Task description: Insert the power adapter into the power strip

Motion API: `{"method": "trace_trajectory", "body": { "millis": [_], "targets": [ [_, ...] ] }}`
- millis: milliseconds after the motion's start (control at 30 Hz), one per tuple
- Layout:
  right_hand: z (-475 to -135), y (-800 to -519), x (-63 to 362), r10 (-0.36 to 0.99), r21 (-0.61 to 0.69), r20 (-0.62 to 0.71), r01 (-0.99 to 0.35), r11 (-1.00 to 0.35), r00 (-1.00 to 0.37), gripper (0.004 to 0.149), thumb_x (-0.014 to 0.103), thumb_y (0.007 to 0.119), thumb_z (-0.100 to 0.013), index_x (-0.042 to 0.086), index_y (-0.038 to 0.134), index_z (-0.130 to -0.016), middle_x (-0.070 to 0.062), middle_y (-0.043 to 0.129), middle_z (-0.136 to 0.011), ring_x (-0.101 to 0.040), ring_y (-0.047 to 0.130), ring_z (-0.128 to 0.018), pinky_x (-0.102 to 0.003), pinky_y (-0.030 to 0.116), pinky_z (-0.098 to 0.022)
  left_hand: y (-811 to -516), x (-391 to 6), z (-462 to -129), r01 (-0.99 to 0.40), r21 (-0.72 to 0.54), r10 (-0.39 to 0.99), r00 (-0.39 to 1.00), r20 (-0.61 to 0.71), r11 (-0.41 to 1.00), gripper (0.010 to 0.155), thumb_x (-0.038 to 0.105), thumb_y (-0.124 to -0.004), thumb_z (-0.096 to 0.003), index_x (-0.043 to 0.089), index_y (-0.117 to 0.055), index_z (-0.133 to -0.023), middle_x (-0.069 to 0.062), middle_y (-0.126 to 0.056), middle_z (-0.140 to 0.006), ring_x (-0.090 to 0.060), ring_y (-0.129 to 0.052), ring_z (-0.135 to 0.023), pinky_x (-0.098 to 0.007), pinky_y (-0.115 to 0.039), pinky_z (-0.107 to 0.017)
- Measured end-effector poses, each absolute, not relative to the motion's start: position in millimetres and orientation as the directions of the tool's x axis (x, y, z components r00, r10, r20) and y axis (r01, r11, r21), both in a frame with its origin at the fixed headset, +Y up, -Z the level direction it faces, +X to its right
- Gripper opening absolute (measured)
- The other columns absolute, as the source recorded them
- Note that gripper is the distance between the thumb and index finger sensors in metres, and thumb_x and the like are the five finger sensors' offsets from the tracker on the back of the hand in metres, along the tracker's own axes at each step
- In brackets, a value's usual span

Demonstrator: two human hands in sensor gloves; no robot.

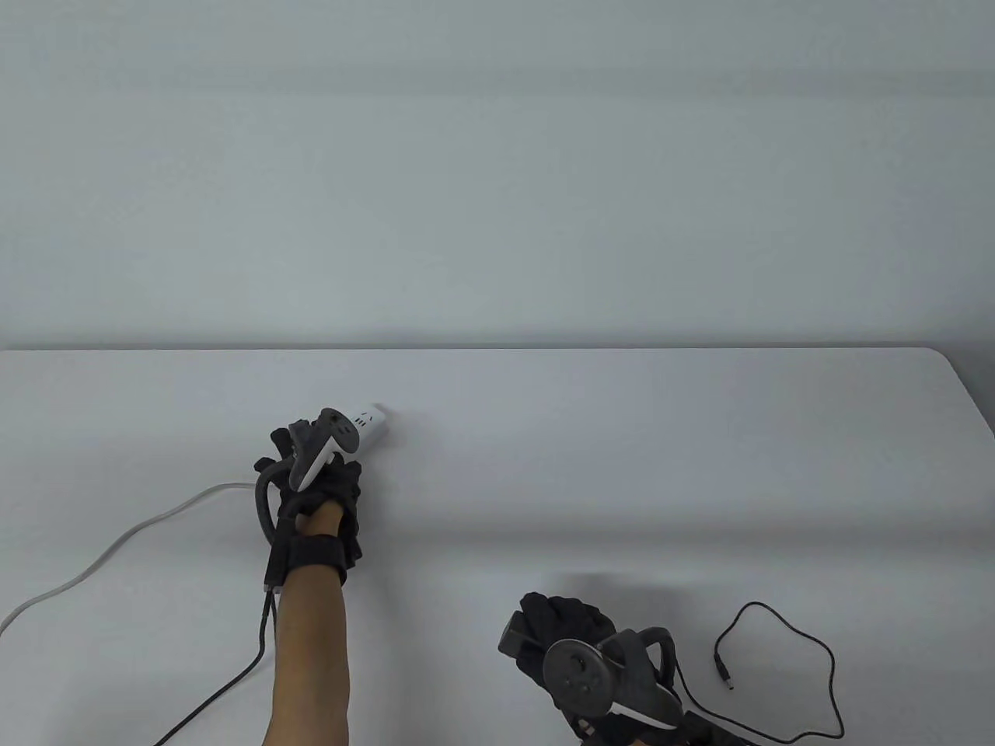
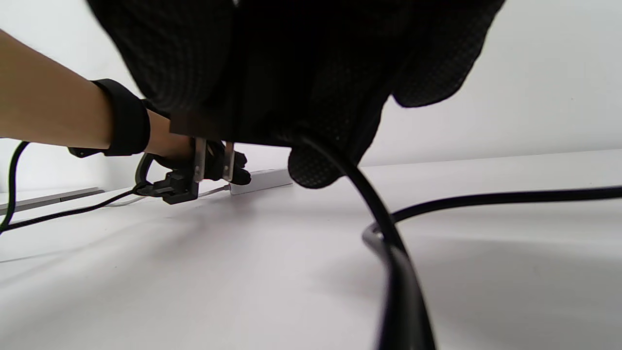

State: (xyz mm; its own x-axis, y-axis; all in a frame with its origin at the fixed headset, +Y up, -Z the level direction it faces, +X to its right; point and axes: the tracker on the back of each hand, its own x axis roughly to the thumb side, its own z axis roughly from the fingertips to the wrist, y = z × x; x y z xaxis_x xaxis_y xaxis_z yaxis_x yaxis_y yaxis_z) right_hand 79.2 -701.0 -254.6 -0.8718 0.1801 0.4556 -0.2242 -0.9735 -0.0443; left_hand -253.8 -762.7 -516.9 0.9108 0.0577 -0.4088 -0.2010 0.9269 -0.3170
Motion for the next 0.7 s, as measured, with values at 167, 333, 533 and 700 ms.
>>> {"method": "trace_trajectory", "body": {
  "millis": [167,333,533,700],
  "targets": [
    [-254,-702,77,0.181,-0.035,0.462,-0.221,-0.975,-0.868,0.068,0.043,0.081,-0.046,0.004,0.07,-0.099,-0.019,0.08,-0.086,-0.019,0.105,-0.068,-0.055,0.078,-0.064,-764,-246,-520,-0.082,-0.219,-0.022,0.9,-0.436,0.972,0.072,0.046,-0.07,-0.0502,0.032,-0.037,-0.112,0.0,-0.046,-0.122,-0.03,-0.044,-0.12,-0.063,-0.042,-0.08],
    [-254,-702,77,0.18,-0.032,0.463,-0.219,-0.975,-0.868,0.068,0.043,0.082,-0.046,0.004,0.07,-0.099,-0.019,0.081,-0.086,-0.019,0.105,-0.068,-0.055,0.078,-0.064,-761,-242,-521,-0.077,-0.18,-0.004,0.91,-0.414,0.981,0.075,0.043,-0.079,-0.0452,0.026,-0.045,-0.111,-0.007,-0.06,-0.116,-0.032,-0.067,-0.11,-0.058,-0.056,-0.078],
    [-255,-702,77,0.172,-0.033,0.462,-0.211,-0.977,-0.87,0.067,0.043,0.081,-0.046,0.005,0.07,-0.099,-0.018,0.08,-0.086,-0.018,0.105,-0.069,-0.055,0.078,-0.064,-764,-242,-514,-0.143,-0.127,0.09,0.93,-0.356,0.982,0.077,0.034,-0.082,-0.0442,0.013,-0.046,-0.109,-0.023,-0.061,-0.112,-0.04,-0.082,-0.089,-0.057,-0.063,-0.074],
    [-257,-701,80,0.173,-0.039,0.453,-0.213,-0.976,-0.874,0.067,0.043,0.081,-0.046,0.005,0.07,-0.1,-0.018,0.08,-0.086,-0.019,0.105,-0.069,-0.055,0.078,-0.064,-754,-240,-505,-0.165,-0.113,0.123,0.944,-0.307,0.98,0.077,0.033,-0.082,-0.0442,0.011,-0.046,-0.109,-0.026,-0.06,-0.111,-0.042,-0.08,-0.087,-0.059,-0.062,-0.074]
  ]
}}
